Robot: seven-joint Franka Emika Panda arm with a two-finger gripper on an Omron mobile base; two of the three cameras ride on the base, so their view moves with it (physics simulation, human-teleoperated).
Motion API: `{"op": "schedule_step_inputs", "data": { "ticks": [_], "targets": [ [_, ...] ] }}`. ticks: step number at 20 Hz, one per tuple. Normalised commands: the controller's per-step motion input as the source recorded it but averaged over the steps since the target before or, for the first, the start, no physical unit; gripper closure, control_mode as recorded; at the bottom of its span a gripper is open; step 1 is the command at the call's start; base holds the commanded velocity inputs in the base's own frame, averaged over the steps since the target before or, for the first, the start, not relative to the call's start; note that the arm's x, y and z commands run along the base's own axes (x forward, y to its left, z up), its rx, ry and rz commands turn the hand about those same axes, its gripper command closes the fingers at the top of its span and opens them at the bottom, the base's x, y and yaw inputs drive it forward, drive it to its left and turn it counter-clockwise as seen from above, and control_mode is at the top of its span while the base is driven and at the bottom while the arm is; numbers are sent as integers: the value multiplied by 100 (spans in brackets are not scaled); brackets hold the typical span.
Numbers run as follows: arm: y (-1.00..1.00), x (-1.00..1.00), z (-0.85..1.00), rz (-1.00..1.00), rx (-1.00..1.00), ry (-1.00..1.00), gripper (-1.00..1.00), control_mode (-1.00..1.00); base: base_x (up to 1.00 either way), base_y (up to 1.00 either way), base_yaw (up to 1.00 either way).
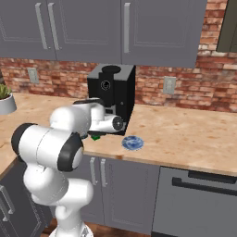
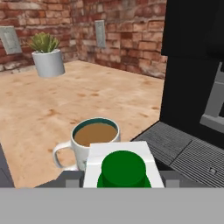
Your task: Take a sugar cube from the saucer and place it inside the coffee. Then, grab milk from the fridge and place it next to the coffee on the counter to sweeten the coffee.
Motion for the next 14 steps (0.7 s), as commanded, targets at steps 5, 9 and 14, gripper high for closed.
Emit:
{"op": "schedule_step_inputs", "data": {
  "ticks": [5,9,14],
  "targets": [
    [0,37,-27,0,0,0,100,-100,0,0,0],
    [0,33,-28,0,0,0,100,-100,0,0,0],
    [0,25,-26,0,0,0,100,-100,0,0,0]
  ]
}}
